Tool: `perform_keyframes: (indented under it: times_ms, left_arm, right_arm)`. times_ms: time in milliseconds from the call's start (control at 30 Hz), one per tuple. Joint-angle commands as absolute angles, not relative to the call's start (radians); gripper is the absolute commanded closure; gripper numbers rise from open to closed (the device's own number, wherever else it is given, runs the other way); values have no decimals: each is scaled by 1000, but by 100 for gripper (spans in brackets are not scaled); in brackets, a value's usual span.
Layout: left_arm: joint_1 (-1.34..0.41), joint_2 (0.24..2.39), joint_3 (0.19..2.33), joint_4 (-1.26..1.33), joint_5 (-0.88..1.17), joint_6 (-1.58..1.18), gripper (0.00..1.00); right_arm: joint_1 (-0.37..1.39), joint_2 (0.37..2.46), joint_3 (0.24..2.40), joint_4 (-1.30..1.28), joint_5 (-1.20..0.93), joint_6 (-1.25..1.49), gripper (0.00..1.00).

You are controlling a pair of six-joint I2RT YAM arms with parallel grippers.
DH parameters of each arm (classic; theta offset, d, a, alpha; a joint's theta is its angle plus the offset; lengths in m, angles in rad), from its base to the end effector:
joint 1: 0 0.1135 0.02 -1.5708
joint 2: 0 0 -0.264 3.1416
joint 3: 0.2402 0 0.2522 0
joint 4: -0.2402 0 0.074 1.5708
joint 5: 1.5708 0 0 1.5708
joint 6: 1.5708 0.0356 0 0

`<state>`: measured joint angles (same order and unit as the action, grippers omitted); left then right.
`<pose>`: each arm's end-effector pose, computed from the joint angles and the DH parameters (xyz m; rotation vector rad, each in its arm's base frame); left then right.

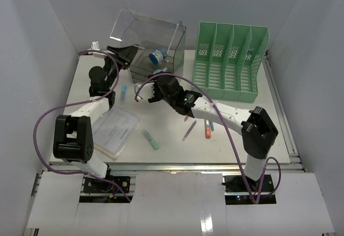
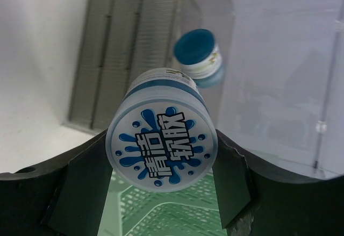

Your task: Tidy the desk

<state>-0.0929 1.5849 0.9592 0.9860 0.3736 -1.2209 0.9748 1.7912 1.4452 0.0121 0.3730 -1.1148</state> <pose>0.3549 -0.0461 0.3204 -0.3976 1.2977 -1.3516 0.2520 0.3484 0.3094 -1.5063 1.1678 -0.4496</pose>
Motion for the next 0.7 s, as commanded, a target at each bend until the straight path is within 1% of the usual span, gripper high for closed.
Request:
perform_keyframes:
  times_ms: [0,200,333,433,500,533,567,667]
  left_arm:
    - [-75,1508,987,982,393,-1193,19]
    - [-72,1519,1002,978,416,-1193,19]
    - [-69,1520,1005,985,422,-1193,19]
    - [-66,1523,1004,988,428,-1192,19]
    - [-65,1525,1003,989,429,-1193,19]
    - [-64,1525,1002,989,430,-1193,19]
    - [-64,1525,1001,990,431,-1193,19]
    - [-63,1526,997,991,434,-1194,19]
  right_arm:
    - [962,1815,1472,428,484,-1236,92]
    - [940,1934,1478,721,586,-1367,92]
    - [914,2007,1511,726,606,-1399,92]
    - [903,2033,1523,726,602,-1409,88]
    - [895,2050,1526,724,600,-1415,82]
    - [893,2056,1527,716,600,-1417,78]
    - [891,2061,1528,707,599,-1416,70]
    - [888,2063,1526,688,596,-1409,24]
